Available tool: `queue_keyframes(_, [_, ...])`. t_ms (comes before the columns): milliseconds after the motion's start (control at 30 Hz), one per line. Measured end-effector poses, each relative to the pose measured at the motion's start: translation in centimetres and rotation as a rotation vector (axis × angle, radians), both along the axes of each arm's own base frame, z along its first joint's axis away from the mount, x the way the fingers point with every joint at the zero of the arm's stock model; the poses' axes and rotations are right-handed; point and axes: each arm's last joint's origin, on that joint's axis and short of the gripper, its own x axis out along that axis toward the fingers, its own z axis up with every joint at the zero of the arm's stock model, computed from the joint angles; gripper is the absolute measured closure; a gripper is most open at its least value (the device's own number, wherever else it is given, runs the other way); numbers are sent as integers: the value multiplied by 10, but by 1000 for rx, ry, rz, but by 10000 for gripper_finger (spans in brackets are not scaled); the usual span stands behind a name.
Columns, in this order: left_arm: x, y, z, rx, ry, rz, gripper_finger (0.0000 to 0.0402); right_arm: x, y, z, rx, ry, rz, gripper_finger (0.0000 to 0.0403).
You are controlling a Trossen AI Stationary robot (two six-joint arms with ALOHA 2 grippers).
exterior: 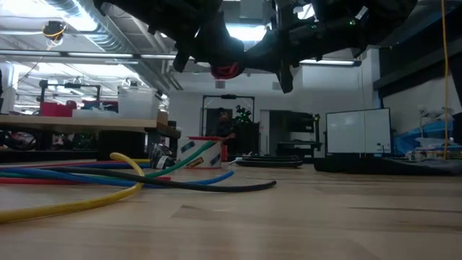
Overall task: Coil cords
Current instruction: Coil the orange wire on the spool
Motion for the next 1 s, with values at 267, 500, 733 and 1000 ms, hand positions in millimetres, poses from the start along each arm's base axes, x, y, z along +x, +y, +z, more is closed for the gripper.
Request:
queue_keyframes(267, [0,0,0,-4,-2,1,386,0,0,0,0,-2,0,398])
queue_keyframes(500, [0,0,0,-25,-11,10,383,0,0,1,0,-5,1,398])
queue_keyframes(733, [0,0,-2,-48,-6,8,310,1,0,8,-1,-65,19,398])
queue_keyframes(1000, [0,0,-1,-48,-13,13,285,1,1,7,1,-57,22,397])
